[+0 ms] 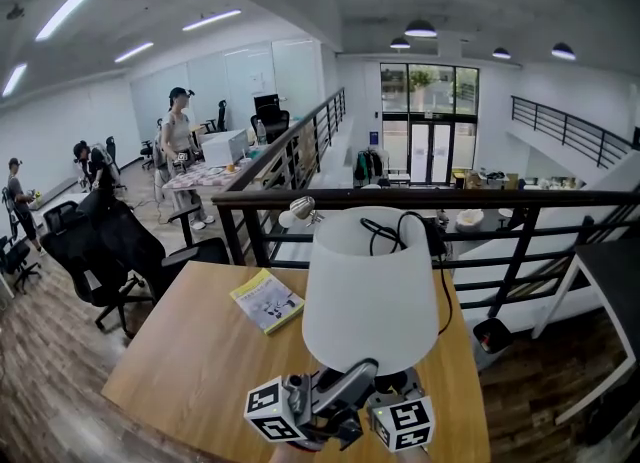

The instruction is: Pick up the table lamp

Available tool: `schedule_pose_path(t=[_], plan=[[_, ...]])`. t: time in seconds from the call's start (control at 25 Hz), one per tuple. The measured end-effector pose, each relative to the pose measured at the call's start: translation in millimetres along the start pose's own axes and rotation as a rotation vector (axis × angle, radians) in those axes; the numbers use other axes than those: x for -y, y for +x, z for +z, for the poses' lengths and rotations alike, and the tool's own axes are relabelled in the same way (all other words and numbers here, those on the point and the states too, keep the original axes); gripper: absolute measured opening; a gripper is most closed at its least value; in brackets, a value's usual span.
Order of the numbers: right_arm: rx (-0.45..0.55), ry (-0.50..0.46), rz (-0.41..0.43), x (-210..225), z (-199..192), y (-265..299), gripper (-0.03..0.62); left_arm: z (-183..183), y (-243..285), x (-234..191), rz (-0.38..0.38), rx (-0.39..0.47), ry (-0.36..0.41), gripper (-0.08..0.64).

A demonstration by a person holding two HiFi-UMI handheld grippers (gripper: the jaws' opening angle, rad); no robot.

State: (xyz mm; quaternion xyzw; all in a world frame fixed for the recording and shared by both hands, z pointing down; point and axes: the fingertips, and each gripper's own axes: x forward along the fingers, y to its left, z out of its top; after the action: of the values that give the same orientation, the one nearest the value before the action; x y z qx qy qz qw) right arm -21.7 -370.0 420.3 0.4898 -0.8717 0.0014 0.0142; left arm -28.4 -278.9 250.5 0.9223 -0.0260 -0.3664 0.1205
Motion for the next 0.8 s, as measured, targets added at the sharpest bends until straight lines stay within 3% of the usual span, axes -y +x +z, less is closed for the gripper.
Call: schedule_pose_path(t=[0.8], plan=[[0.051,-0.016,0.002,-2.7,21.7,-2.9,0.156,10.4,11.2,14.0,-0.033,-0.001,0.033,0.014]])
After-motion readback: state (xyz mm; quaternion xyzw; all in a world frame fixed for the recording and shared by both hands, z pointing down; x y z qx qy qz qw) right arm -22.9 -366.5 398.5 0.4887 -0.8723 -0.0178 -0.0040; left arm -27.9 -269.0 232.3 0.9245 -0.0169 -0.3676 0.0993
